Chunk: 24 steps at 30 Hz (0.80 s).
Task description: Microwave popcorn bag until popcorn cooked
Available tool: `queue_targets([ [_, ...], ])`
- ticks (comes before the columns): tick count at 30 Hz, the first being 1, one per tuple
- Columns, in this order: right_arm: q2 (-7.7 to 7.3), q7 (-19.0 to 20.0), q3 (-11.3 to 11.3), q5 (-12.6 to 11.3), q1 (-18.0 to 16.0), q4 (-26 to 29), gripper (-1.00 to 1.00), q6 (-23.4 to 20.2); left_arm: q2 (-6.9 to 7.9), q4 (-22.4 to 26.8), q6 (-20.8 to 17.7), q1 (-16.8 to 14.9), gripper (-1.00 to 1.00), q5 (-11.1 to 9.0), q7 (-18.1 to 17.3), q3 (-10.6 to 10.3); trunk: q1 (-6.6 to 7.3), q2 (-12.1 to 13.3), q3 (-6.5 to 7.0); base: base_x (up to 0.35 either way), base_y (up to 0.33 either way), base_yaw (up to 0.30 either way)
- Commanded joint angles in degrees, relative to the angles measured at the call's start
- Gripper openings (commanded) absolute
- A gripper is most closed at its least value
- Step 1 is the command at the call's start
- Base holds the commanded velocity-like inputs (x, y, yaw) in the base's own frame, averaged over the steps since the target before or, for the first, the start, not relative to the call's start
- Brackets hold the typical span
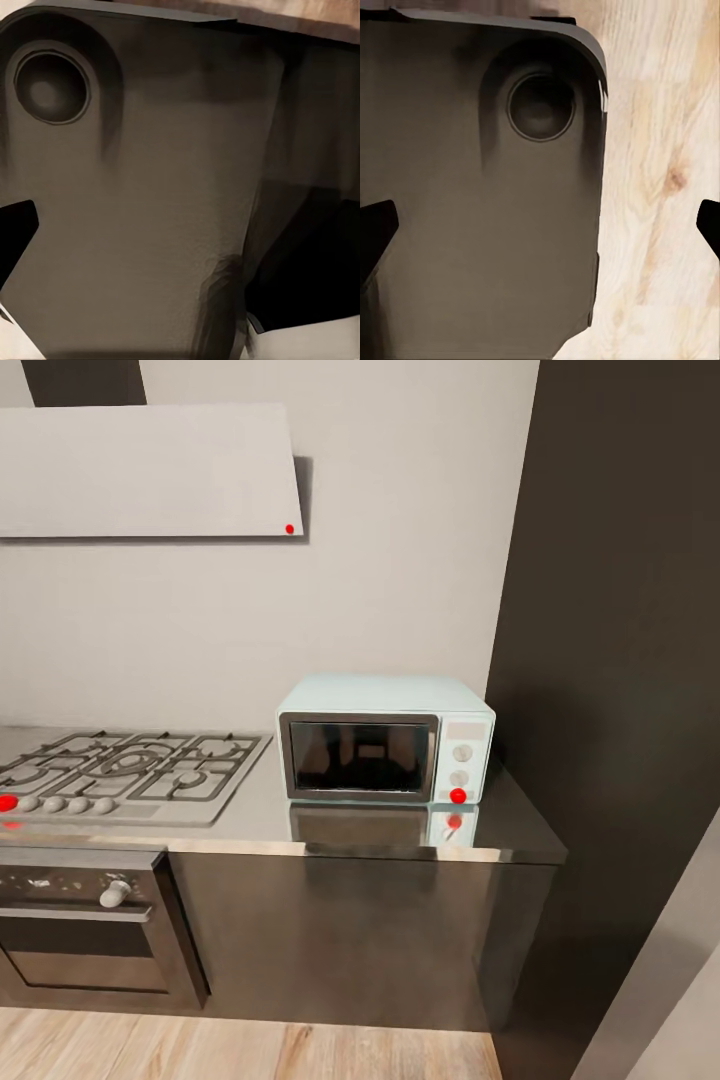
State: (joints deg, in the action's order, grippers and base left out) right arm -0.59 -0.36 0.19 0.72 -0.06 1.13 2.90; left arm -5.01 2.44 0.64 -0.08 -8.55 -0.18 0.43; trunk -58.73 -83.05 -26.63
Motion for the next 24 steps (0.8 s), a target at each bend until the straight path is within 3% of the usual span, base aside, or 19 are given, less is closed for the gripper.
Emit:
queue_targets([
  [1,-0.01,0.05,0.00,0.12,0.00,1.27,1.00,0.02,-0.04,0.02,0.07,-0.01,1.00,-0.45,-0.01,0.01,0.00,-0.02,-0.05,0.000,0.000,0.000],
  [6,-0.32,0.18,0.07,0.23,0.05,16.15,1.00,-3.88,-0.08,-0.04,0.07,-0.01,1.00,-0.44,0.01,0.08,0.00,-0.02,-0.05,0.000,0.000,0.000],
  [12,-0.26,0.15,0.03,0.24,0.06,45.91,1.00,-22.39,-0.09,-0.07,0.07,-0.01,1.00,-0.50,0.00,0.09,0.00,-0.02,-0.05,0.000,0.000,0.000],
  [13,-0.17,0.12,0.02,0.24,0.06,52.33,1.00,-25.65,-0.09,-0.07,0.07,-0.01,1.00,-0.51,0.00,0.09,0.00,-0.02,-0.05,0.000,0.000,0.000],
  [14,0.02,0.10,0.00,0.24,0.06,62.73,1.00,-30.42,-0.11,-0.07,0.07,-0.01,1.00,-0.50,-0.01,0.09,0.00,-0.02,-0.05,0.000,0.000,0.000],
  [19,0.15,0.05,-0.04,0.24,0.06,77.61,1.00,-33.47,-0.11,-0.07,0.07,-0.01,1.00,-0.48,0.01,0.09,0.00,-0.02,-0.05,0.000,0.000,0.000],
  [24,0.15,-2.58,-0.09,0.24,0.02,85.32,1.00,-35.95,-0.09,-0.07,0.07,-0.01,1.00,-0.50,0.01,0.09,0.00,-0.02,-0.05,0.000,0.000,0.000],
])
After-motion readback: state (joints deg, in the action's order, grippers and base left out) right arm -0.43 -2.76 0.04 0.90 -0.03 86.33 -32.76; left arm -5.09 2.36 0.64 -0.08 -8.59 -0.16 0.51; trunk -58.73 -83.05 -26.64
